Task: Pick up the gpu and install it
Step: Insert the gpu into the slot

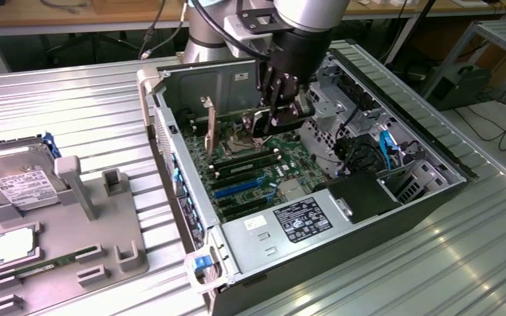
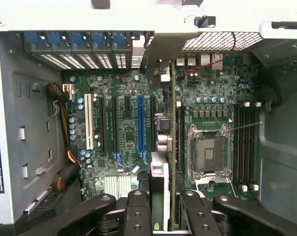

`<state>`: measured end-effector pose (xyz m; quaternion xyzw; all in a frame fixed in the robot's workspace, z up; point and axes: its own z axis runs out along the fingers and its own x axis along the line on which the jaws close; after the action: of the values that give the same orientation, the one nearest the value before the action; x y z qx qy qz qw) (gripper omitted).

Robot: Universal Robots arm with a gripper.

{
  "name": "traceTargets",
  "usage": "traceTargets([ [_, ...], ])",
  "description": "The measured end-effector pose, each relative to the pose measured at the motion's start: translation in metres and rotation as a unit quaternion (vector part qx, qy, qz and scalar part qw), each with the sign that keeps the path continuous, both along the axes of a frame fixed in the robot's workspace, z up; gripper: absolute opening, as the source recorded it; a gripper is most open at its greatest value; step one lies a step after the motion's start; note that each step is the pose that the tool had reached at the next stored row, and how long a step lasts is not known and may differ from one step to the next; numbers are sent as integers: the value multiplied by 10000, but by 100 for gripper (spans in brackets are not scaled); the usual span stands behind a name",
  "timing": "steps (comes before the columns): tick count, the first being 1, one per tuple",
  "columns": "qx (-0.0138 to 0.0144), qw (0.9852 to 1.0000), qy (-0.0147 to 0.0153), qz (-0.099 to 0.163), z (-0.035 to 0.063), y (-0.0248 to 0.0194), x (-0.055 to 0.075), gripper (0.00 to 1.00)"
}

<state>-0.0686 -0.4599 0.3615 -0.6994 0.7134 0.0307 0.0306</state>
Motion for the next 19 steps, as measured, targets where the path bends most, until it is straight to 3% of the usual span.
traceTargets([
  [16, 30, 10000, -4, -4, -174, -26, -13, 28],
  [19, 30, 10000, 6, -4, -216, -26, -14, 28],
])
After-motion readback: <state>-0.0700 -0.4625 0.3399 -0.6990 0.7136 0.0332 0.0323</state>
